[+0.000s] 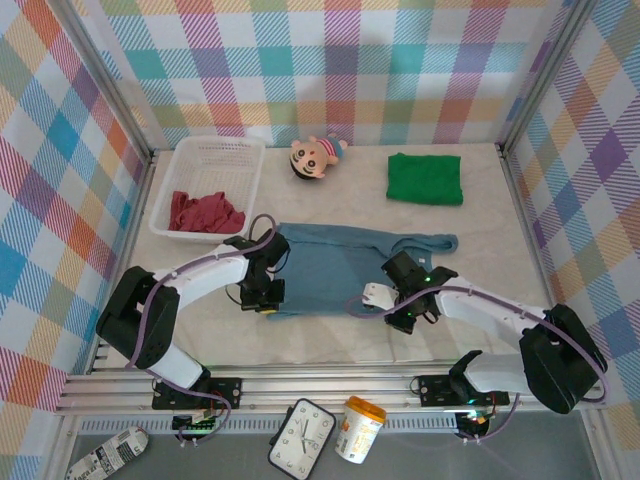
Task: Fold and stack the tank tops
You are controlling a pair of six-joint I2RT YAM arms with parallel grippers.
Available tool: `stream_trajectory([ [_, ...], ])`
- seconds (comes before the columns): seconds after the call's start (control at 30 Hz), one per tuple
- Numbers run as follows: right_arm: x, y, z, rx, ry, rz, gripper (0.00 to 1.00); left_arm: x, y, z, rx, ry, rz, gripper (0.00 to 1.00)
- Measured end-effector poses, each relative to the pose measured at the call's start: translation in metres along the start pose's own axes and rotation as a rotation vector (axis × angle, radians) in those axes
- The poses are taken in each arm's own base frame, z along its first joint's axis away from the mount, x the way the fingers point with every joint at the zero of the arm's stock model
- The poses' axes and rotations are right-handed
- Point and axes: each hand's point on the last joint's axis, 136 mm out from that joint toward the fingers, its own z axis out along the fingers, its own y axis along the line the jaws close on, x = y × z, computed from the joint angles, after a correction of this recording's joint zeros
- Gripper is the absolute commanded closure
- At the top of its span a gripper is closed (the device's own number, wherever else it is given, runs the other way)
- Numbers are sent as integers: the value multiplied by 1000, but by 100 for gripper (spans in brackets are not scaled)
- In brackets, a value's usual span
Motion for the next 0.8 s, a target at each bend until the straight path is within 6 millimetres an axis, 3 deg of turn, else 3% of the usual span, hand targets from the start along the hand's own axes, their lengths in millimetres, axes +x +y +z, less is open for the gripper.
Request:
stream_trajectory([
  [0.2,-10,-12,-14,-40,-30,68,94,-20,-12,-21,40,-15,21,100],
  [0.33,-18,-24,-17,-71,-44,114,94,-29,-15,-22,44,14,26,100],
  [0.8,-15,-50,-11,-106,-50,234,94,-66,-13,-27,70,44,11,100],
])
